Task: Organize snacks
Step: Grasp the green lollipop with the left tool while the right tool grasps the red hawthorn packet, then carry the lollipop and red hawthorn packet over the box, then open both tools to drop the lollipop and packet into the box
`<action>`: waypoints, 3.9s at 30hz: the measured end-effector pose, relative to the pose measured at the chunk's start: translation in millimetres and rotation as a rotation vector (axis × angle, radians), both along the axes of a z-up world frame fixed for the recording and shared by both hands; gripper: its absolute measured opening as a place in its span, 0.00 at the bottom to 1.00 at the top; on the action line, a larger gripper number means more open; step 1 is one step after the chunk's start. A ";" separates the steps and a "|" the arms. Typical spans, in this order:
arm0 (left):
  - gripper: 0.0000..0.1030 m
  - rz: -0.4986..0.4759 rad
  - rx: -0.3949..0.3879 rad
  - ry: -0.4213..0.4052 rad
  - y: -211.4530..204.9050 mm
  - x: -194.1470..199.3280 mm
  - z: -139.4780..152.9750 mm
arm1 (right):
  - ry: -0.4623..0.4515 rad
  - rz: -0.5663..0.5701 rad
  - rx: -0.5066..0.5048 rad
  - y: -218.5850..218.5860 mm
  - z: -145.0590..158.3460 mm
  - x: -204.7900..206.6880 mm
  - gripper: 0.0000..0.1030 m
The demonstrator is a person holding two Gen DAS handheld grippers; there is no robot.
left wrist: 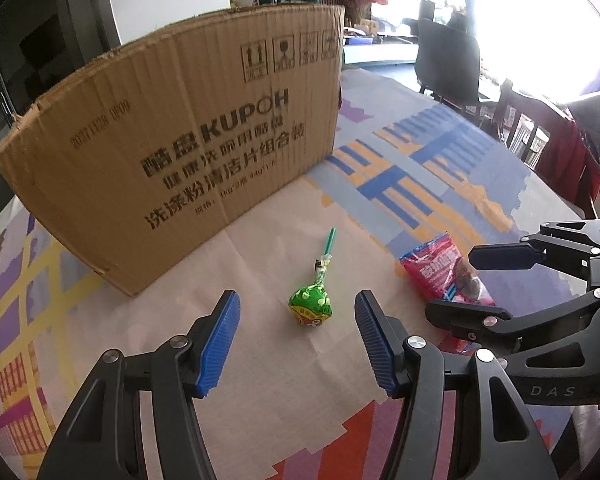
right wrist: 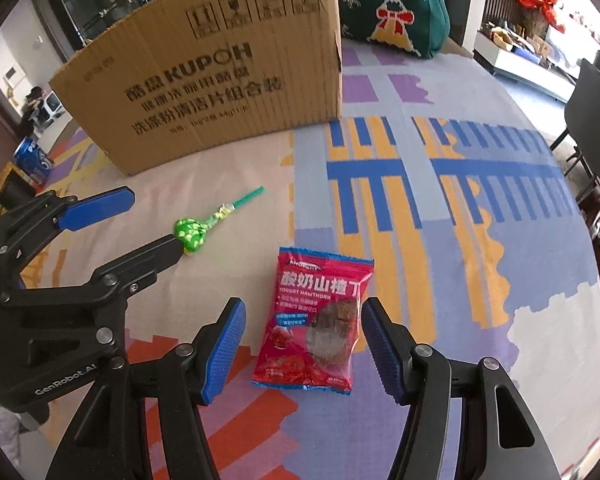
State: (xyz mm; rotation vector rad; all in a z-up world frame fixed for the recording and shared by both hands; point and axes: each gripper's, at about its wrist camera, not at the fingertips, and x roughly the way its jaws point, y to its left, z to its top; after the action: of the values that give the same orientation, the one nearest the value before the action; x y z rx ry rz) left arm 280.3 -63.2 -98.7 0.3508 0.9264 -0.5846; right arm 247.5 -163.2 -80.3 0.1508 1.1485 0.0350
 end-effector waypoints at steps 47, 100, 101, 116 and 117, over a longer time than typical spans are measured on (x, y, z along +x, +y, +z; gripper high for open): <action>0.24 0.266 -0.119 0.035 21.2 -22.5 25.0 | -0.118 0.032 0.069 -7.8 21.4 -4.1 0.42; 0.24 0.474 -0.247 -0.248 53.8 61.5 176.5 | -0.534 0.147 0.057 18.2 185.0 98.1 0.42; 0.24 0.478 -0.244 -0.240 54.1 66.1 175.8 | -0.530 0.145 0.051 19.5 184.7 101.6 0.42; 0.24 0.514 -0.201 -0.147 57.1 116.2 149.2 | -0.495 0.166 -0.024 30.7 180.9 149.6 0.42; 0.26 0.519 -0.194 -0.148 57.4 118.8 148.3 | -0.491 0.164 -0.026 31.1 179.5 152.7 0.42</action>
State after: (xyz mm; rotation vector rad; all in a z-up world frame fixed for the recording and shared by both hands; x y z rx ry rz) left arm 399.1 -5.8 49.6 -0.0265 0.7702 -0.1649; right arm 400.3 -132.1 99.2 0.0202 0.6684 0.1919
